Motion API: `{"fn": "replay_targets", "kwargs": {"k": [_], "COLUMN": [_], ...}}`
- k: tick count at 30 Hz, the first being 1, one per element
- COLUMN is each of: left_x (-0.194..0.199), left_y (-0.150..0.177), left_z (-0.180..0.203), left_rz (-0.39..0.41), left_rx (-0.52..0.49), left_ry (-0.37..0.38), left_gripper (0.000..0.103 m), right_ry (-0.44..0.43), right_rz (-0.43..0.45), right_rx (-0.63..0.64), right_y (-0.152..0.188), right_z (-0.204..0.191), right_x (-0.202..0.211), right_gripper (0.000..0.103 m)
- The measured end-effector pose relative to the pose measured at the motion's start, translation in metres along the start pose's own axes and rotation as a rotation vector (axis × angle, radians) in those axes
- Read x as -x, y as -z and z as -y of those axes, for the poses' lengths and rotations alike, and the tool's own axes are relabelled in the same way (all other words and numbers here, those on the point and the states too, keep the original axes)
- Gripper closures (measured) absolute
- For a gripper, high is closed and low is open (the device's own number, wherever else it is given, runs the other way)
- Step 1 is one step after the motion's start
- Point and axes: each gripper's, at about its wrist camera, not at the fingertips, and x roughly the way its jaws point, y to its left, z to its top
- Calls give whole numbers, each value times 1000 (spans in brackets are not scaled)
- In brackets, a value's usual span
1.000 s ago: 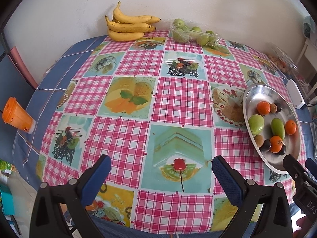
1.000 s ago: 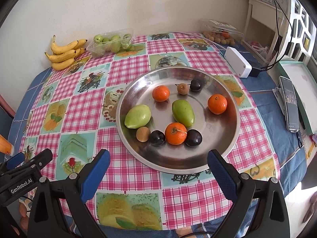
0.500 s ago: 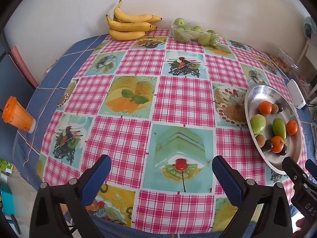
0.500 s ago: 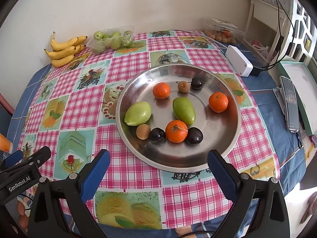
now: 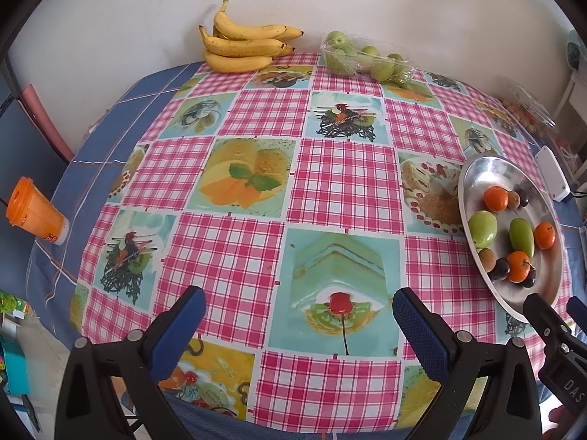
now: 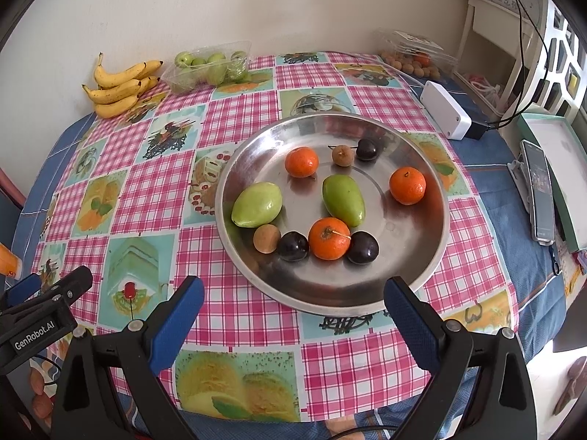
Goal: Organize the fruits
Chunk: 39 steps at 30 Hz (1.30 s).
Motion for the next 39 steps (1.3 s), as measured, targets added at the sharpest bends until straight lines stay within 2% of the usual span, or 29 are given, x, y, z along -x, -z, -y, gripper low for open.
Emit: {"fn": "replay_targets", "kwargs": {"k": [39], "left_x": [0], "left_y": [-1], "left_z": [1], "left_rz": [0], "left_rx": [-13], "left_ry": [-6], "left_gripper": [0], "right_ry": [8], "right_rz": [-14], "right_rx": [2], "right_y": [0], "right_z": [-1], "right_x": [-2], "right_gripper": [5]}}
